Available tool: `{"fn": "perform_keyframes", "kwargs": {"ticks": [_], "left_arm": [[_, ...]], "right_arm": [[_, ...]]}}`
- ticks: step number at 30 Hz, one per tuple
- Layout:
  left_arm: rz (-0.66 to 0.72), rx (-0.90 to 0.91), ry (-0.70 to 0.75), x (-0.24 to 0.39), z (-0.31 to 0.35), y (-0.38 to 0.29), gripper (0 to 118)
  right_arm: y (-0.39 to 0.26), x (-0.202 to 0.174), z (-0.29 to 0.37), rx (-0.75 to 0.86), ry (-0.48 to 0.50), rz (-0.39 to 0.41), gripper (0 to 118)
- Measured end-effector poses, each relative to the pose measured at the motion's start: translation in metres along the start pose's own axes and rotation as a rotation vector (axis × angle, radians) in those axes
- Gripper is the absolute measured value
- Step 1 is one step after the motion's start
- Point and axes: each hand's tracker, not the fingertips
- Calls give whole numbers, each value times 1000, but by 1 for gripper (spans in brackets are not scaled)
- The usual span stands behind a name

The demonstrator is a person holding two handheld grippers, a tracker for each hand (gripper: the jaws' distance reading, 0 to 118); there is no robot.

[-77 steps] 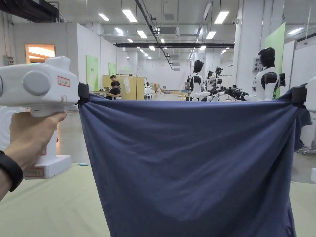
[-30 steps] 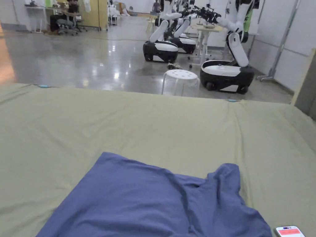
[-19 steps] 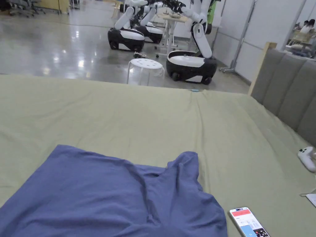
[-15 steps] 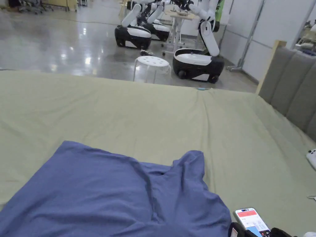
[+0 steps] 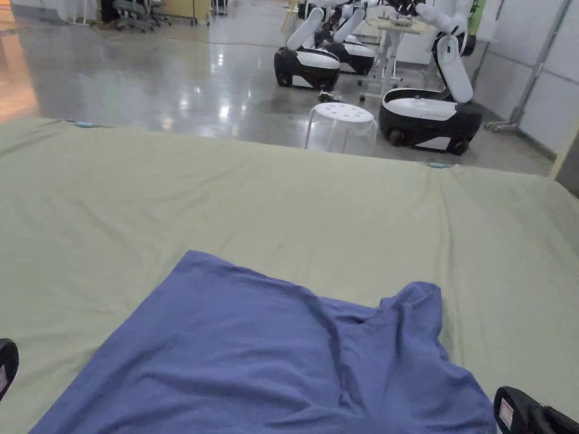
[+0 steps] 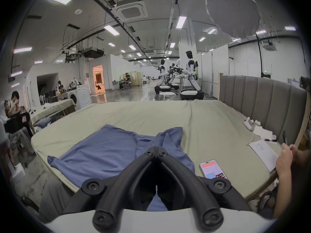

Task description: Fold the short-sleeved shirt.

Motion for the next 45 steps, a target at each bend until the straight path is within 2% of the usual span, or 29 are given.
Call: {"fn": "perform_keyframes", "kwargs": {"ticks": [6, 11, 12, 13, 14, 15, 18, 21, 25, 28, 30, 32, 34, 36, 38, 41, 43, 44, 45], "left_arm": [[61, -41, -3, -17, -2, -5, 3], [118, -168, -17, -56, -2, -26, 5], [133, -202, -12, -66, -4, -33, 23], [154, -244, 13, -74, -7, -40, 48], [189, -290, -19, -83, -12, -47, 67], [239, -309, -23, -91, -15, -57, 72], [353, -365, -28, -119, -27, -87, 72], [356, -449, 19, -136, -43, -114, 74], [424, -518, -20, -148, -60, -138, 74], [435, -547, -43, -141, -74, -141, 71], [408, -559, -42, -134, -83, -144, 60], [400, -611, -54, -127, -93, -147, 57], [320, -661, 9, -119, -100, -152, 45], [331, -650, -1, -117, -102, -147, 36], [309, -662, 2, -111, -102, -146, 17], [243, -682, 19, -96, -106, -146, 12], [183, -695, 32, -89, -108, -144, 11], [131, -699, 34, -84, -109, -145, 11], [78, -703, 34, -77, -111, -147, 11]], "right_arm": [[3, 0, -4, 0, 25, -26, 0], [4, -2, -7, -3, 63, -54, 0], [3, -1, -8, -12, 73, -62, 0], [2, -1, -9, -18, 78, -69, 0], [0, 0, -11, -30, 86, -79, 0], [-1, 0, -12, -42, 89, -91, 0], [-5, 4, -13, -69, 96, -115, 0], [-6, 9, -15, -95, 86, -122, 0], [-11, 16, -16, -116, 65, -146, 0], [-16, 23, -17, -136, 55, -203, 0], [-19, 28, -18, -145, 44, -239, 0], [-21, 31, -18, -150, 37, -253, 0], [-22, 35, -18, -158, 26, -252, 0], [-24, 38, -17, -163, 4, -241, 0], [-26, 42, -16, -166, -5, -241, 0], [-26, 52, -18, -171, -21, -247, 0], [-23, 54, -19, -173, -67, -228, 0], [-20, 57, -21, -180, -85, -224, 2], [-18, 61, -25, -197, -99, -225, 18]]}}
